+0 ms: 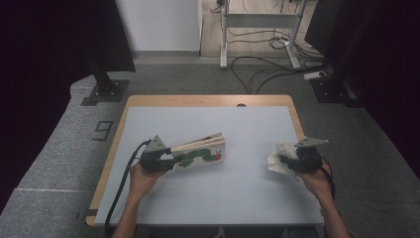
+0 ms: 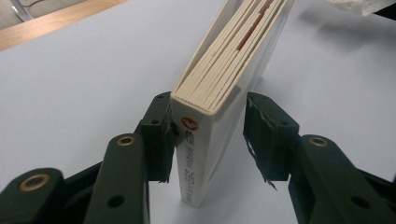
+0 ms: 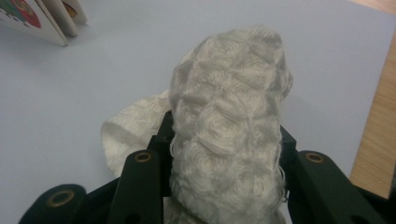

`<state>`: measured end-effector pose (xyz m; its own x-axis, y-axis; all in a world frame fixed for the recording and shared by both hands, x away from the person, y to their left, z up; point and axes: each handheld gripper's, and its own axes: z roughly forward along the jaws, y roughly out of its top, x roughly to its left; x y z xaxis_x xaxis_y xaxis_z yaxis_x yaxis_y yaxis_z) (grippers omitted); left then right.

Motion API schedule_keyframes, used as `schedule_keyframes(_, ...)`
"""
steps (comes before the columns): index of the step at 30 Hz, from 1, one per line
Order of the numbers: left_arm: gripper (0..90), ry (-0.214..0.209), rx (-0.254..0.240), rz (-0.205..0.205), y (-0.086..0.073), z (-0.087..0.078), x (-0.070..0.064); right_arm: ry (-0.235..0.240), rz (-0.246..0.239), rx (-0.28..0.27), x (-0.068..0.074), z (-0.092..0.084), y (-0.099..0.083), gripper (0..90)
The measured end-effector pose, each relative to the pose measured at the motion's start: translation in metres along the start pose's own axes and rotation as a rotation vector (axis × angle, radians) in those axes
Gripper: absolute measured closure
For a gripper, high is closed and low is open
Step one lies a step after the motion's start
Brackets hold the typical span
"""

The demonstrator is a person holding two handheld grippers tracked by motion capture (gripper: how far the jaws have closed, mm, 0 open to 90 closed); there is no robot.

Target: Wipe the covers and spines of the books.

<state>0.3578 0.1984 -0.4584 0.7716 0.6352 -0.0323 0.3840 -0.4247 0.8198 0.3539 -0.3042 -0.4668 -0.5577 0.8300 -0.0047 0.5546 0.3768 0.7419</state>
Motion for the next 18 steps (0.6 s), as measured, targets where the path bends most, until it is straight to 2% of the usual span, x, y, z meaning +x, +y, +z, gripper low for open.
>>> schedule_keyframes(6,54.1,0.0,-0.001,0.0,0.0,0.0,0.0,0.022,-0.01,-0.033,0.006,-0.015,0.004,58.9)
schedule_keyframes(12,54.5,0.003,-0.003,-0.001,0.0,-0.001,0.0,0.049,-0.024,-0.047,0.014,-0.017,0.008,58.8)
schedule_keyframes(18,54.8,0.003,-0.005,0.002,0.0,-0.001,0.0,0.097,-0.05,-0.067,0.028,-0.015,0.014,58.7)
